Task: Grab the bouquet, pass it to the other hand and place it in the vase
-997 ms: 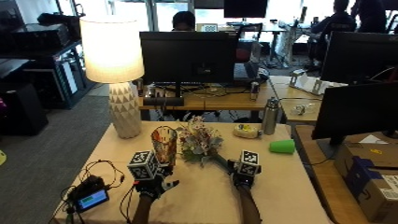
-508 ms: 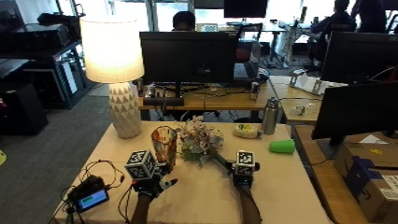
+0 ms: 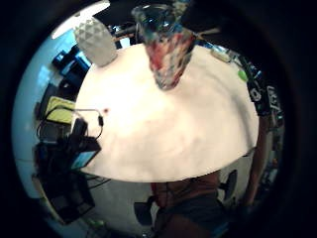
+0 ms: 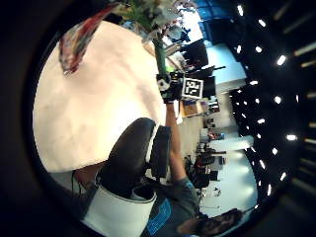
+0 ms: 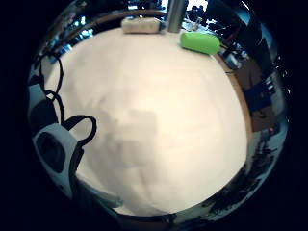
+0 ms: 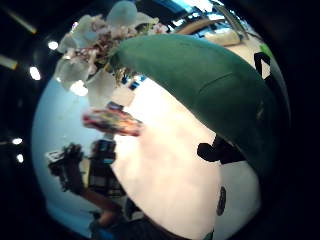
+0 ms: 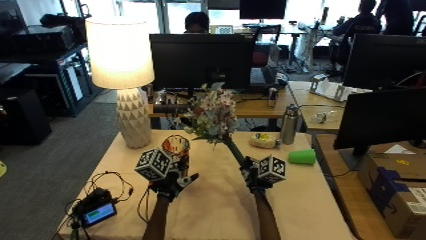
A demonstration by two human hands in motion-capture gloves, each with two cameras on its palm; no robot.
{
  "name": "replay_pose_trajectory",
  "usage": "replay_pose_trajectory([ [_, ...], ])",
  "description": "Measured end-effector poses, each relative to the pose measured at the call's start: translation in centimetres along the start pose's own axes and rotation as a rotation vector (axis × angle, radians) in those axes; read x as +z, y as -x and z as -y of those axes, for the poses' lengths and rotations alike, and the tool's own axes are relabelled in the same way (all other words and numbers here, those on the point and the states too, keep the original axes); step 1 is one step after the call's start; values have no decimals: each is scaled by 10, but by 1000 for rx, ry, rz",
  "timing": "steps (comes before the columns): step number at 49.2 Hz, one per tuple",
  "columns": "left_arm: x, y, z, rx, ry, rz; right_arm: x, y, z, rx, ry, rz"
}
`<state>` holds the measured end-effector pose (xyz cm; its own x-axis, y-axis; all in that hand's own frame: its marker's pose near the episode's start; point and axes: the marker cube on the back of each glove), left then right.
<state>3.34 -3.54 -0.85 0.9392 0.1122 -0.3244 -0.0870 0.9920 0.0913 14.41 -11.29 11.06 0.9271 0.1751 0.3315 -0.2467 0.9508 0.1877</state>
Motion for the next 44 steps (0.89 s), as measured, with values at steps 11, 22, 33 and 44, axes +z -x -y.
replay_pose_trajectory([
  [11, -21, -66, 38, 99, -146, -482, -60, 74, -17, -88, -84, 478],
  [22, -32, -108, 65, 138, -190, -816, -65, 122, -26, -336, -116, 891],
  [33, -33, -137, 80, 128, -213, -885, -50, 140, -35, -326, -40, 922],
  [44, -35, -145, 96, 167, -304, -931, -32, 163, -47, -412, 50, 970],
])
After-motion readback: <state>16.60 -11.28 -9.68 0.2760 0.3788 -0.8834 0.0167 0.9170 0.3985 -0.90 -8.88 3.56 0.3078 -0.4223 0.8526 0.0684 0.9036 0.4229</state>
